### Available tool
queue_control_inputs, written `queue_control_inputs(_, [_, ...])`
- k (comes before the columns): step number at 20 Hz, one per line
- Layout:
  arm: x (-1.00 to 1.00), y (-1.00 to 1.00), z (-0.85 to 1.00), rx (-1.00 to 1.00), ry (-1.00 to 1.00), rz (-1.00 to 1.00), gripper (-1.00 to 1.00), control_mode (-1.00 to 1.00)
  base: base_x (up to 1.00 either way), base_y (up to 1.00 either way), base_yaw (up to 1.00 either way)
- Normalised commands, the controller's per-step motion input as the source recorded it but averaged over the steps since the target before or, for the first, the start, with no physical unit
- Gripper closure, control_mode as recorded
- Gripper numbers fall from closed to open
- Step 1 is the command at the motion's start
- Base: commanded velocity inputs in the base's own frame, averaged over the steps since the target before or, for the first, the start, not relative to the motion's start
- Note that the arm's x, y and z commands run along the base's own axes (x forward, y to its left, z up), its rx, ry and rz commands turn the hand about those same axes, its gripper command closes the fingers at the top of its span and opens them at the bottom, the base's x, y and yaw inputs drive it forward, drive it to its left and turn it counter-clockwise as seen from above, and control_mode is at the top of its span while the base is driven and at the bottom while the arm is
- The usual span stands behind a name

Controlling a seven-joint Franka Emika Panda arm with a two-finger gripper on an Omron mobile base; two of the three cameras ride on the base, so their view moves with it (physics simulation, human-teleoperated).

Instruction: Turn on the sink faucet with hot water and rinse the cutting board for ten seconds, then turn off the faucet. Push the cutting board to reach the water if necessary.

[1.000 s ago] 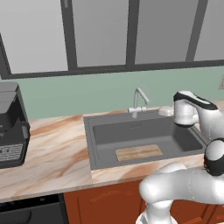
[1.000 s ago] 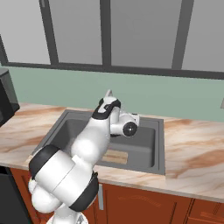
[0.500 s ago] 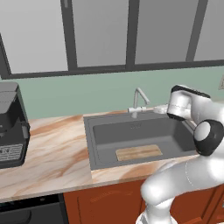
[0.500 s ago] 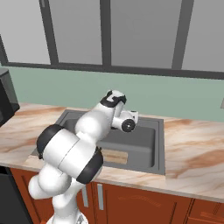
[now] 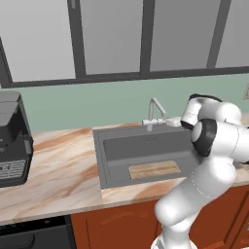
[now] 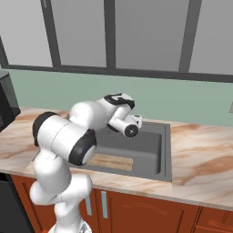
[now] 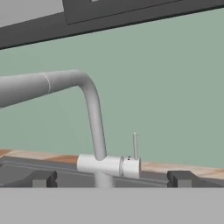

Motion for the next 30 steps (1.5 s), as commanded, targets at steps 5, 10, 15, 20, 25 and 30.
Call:
queue_control_inputs(5, [0.22,0.00,-0.13,0.00,0.00,0.00,-1.00,-1.00,0.00,0.00,0.00])
queue_control_inputs(10, [0.17,0.00,-0.20,0.00,0.00,0.00,-1.00,-1.00,0.00,0.00,0.00])
queue_control_inputs(15, [0.14,0.00,-0.08,0.00,0.00,0.00,-1.00,-1.00,0.00,0.00,0.00])
queue_control_inputs(20, [0.17,0.00,0.00,0.00,0.00,0.00,-1.00,-1.00,0.00,0.00,0.00])
queue_control_inputs(25, [0.18,0.00,0.00,0.00,0.00,0.00,-1.00,-1.00,0.00,0.00,0.00])
queue_control_inputs(30, [0.19,0.00,0.00,0.00,0.00,0.00,-1.00,-1.00,0.00,0.00,0.00])
